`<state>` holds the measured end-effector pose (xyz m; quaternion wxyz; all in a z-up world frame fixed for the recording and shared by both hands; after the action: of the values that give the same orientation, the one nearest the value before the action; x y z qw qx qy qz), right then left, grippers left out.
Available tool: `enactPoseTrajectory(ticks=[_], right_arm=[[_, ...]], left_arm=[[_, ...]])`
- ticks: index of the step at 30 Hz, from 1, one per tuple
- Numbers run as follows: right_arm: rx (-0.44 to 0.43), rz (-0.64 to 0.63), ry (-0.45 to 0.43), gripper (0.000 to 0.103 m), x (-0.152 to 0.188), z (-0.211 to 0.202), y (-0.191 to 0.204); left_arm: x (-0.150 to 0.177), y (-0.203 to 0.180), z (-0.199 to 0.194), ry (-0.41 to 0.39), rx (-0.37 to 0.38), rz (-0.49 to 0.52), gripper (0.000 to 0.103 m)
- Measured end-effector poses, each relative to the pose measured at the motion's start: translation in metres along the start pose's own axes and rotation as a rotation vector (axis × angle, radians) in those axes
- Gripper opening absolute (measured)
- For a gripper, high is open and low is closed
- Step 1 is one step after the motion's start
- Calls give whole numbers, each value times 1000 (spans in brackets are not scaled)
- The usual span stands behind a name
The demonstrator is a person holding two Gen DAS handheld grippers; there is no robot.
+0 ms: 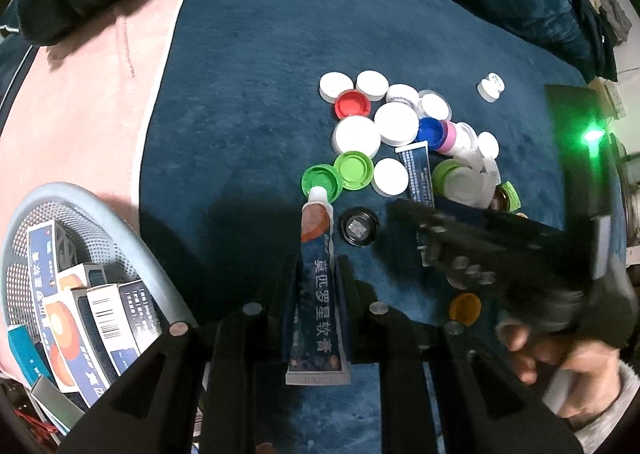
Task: Organize objects
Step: 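Grasp the blue ointment tube with the right gripper while the left holds its tube, then carry both tubes over the mesh basket and open both grippers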
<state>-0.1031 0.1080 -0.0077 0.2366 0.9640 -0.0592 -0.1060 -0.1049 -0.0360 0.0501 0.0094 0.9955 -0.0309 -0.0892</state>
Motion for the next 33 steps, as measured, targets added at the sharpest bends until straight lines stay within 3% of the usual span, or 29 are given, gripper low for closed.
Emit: enactPoseTrajectory(ticks=[1,3,13,20,33], right_arm=[[26,-17,-5,37,0,4,2],[78,-38,-14,19,2,7,4],[-96,77,-41,18,16,-49,-5],[-179,71,-100,18,24,-88,31],[-266,-173,-63,19,45,-75,149]], left_arm=[[0,0,-1,-2,2,0,18],[0,1,-3,-6,7,-5,18],[7,-9,-24,-52,38,-9,18],[25,-3,-61,-122,10,-33,18],[70,108,-104,-216,-64,-308,18]])
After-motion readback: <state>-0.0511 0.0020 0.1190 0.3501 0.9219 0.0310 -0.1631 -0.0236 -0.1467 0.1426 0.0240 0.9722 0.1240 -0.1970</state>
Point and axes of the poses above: each gripper's, at about its wrist camera, not at the fingertips, and z roughly the way its jaws point, y to its left, x to its underside, the point moved 2 cm from there along z, roughly the way its jaws point, and after that the axes turned 9 degrees about -x, right-handed, at the moved point
